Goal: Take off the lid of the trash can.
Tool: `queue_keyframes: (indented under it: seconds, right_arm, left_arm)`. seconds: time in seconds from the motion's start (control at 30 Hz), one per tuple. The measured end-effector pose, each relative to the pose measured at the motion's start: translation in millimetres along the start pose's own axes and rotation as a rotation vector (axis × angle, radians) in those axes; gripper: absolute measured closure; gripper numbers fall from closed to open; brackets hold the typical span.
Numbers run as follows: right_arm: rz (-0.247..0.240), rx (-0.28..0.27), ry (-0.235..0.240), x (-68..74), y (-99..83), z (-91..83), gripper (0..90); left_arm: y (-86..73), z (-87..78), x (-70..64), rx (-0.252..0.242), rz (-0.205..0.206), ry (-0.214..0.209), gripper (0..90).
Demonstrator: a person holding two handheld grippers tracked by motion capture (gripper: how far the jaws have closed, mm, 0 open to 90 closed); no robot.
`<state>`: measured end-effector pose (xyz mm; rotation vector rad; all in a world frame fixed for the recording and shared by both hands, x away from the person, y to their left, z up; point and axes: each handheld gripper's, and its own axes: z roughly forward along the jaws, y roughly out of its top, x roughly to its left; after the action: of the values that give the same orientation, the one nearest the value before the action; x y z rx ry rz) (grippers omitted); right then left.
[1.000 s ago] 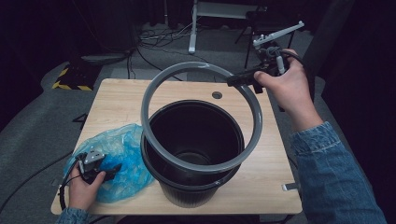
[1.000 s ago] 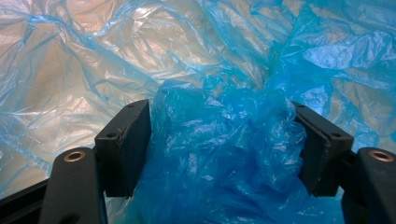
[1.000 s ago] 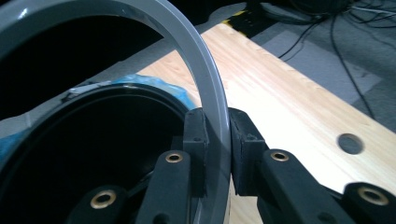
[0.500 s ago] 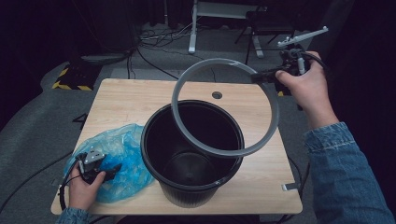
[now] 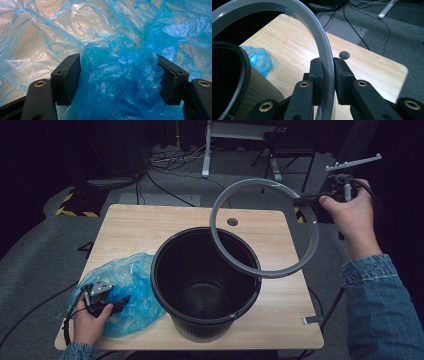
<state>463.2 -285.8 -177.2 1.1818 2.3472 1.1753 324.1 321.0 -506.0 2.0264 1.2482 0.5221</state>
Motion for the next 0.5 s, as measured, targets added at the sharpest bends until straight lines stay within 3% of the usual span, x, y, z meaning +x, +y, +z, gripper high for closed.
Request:
queue_keyframes:
  seconds: [0.5]
  right_arm:
    - [0.128, -0.027, -0.110, -51.3, -35.6, -30.4, 78.1]
  left_arm:
    - [0.1, 0.0, 0.1, 0.001, 0.004, 0.001, 28.3]
